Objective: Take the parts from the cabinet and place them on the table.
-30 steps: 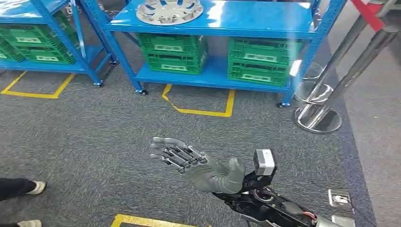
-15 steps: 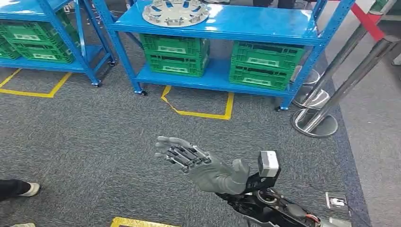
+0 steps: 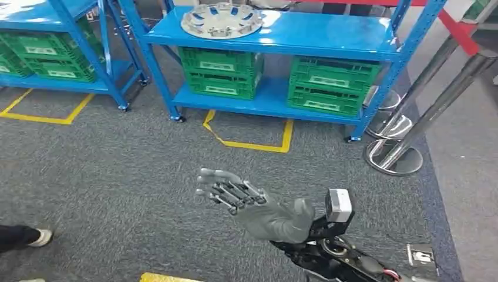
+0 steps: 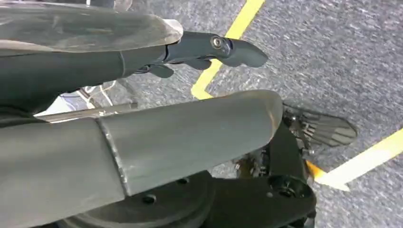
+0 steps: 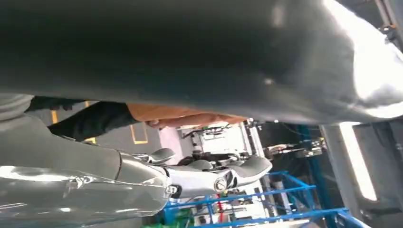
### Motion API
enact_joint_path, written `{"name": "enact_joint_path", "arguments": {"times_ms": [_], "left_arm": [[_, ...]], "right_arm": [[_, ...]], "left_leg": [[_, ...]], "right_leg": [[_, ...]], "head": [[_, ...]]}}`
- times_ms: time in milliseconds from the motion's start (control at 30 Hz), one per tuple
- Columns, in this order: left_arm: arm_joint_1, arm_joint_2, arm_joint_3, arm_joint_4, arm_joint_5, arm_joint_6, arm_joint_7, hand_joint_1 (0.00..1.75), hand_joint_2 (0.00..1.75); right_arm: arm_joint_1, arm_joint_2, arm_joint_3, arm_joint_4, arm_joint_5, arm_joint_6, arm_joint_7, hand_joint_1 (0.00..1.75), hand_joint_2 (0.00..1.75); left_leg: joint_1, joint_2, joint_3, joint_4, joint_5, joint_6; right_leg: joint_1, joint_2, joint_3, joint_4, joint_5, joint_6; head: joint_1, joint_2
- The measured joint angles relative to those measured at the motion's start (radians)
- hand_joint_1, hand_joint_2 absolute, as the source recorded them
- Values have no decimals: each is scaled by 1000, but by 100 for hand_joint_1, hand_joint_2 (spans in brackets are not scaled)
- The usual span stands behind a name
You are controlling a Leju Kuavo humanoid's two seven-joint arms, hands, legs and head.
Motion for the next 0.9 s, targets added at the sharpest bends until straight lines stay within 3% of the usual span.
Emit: {"name": "enact_joint_path", "arguments": {"times_ms": [33,67,100,133,167,200,233,267,300,333,400,467,500,533,567,600,633,667,700,733,767,800,833,867,900], "left_arm": [[2,0,0,0,0,0,0,0,0],[4,0,0,0,0,0,0,0,0],[4,-1,0,0,0,-1,0,0,0],[4,-1,0,0,0,-2,0,0,0],[1,9,0,3,0,-1,0,0,0],[0,5,0,3,0,-2,0,0,0],[0,5,0,3,0,-2,0,0,0],[1,3,0,3,0,-2,0,0,0],[0,3,0,3,0,-2,0,0,0],[-4,1,0,3,0,-2,0,0,0],[-7,0,0,3,0,-2,-2,0,0],[-6,0,0,3,0,-2,-3,0,0],[-3,0,0,3,0,-2,-3,0,0],[-1,0,0,3,0,-2,-3,0,0],[1,0,0,3,0,-2,-3,0,0],[1,1,0,3,0,-2,-3,0,0],[0,2,0,3,0,-2,-3,0,0],[1,5,0,3,0,-1,-3,0,0],[3,5,0,4,-1,-1,-3,0,0],[1,6,0,4,-3,-1,-3,0,0],[2,4,0,4,-3,-1,-2,0,0],[2,4,0,4,-4,-1,-2,0,0],[1,1,0,4,-5,-1,-2,0,0],[2,2,0,4,-6,-1,-2,0,0],[2,2,0,4,-6,-1,-2,0,0]], "right_arm": [[2,0,0,0,0,0,0,0,0],[2,0,0,0,0,0,0,0,0],[2,0,0,0,0,0,1,0,0],[2,0,0,0,0,0,1,0,0],[4,-1,0,3,0,0,2,0,0],[4,-1,0,2,0,0,1,0,0],[9,-1,0,2,0,-1,2,0,0],[10,-1,0,1,0,0,1,0,0],[9,-1,0,0,0,0,1,0,0],[9,0,0,-3,0,0,1,0,0],[7,0,-2,-6,0,0,0,0,0],[8,0,-2,-6,0,1,1,0,0],[8,0,-2,-6,0,1,2,0,0],[8,0,-2,-6,0,1,2,0,0],[8,0,-2,-6,0,1,2,0,0],[8,0,-2,-6,0,1,2,0,0],[7,0,-2,-6,0,1,2,0,0],[8,0,-3,-6,0,1,2,0,0],[8,0,-3,-3,0,0,4,0,0],[6,0,-4,-4,0,0,2,0,0],[6,0,-5,-6,1,0,3,0,0],[5,0,-6,-8,1,1,1,0,0],[3,0,-6,-10,0,0,2,0,0],[3,0,-6,-10,0,0,2,0,0],[0,0,-7,-11,1,0,1,0,0]], "left_leg": [[6,1,7,0,-2,-13],[13,2,16,2,-8,-24],[21,2,26,5,-15,-34],[27,3,33,12,-25,-49],[30,1,36,15,-27,-58],[23,1,28,26,-31,-69],[24,4,27,25,-40,-79],[26,4,36,32,-41,-85],[29,4,43,32,-40,-88],[32,2,29,58,-36,-92],[28,0,-53,183,-55,-88],[19,0,-173,336,-108,-83],[15,0,-211,367,-126,-78],[10,0,-230,360,-125,-72],[1,-1,-230,309,-100,-60],[-8,-2,-215,237,-54,-47],[-19,-4,-194,151,13,-31],[-31,-10,-178,73,105,-13],[-36,-23,-181,93,68,-13],[-37,-24,-168,70,59,-15],[-36,-24,-158,59,63,-14],[-30,-21,-145,49,59,-11],[-25,-20,-121,43,68,-11],[-25,-18,-100,37,58,-11],[-24,-16,-87,35,51,-7]], "right_leg": [[-6,-2,4,-25,28,9],[-13,-5,28,-88,75,14],[-22,-8,65,-177,136,29],[-32,-12,97,-269,177,43],[-19,-10,89,-263,136,48],[-12,-22,89,-272,116,17],[-12,-13,101,-259,131,-8],[-9,-12,85,-258,123,-20],[-9,-5,110,-257,126,-30],[-10,0,120,-264,124,-36],[-8,-1,134,-270,120,-43],[1,0,149,-276,109,-54],[6,4,158,-278,101,-57],[10,7,171,-279,93,-59],[15,12,186,-279,81,-61],[18,13,200,-281,71,-62],[21,14,214,-282,60,-63],[18,14,206,-288,49,-63],[25,25,227,-293,39,-58],[24,23,224,-304,29,-56],[25,26,253,-310,40,-52],[25,25,263,-305,53,-48],[31,23,271,-303,47,-43],[29,10,261,-267,39,-37],[28,1,224,-195,33,-32]], "head": [[1,0],[2,0],[2,0],[6,0],[12,0],[19,0],[12,0],[3,0],[0,0],[-3,0],[-19,0],[-30,0],[-31,0],[-34,0],[-34,0],[-36,0],[-38,0],[-39,0],[-35,0],[-38,0],[-40,0],[-35,0],[-35,0],[-27,0],[-22,0]]}}
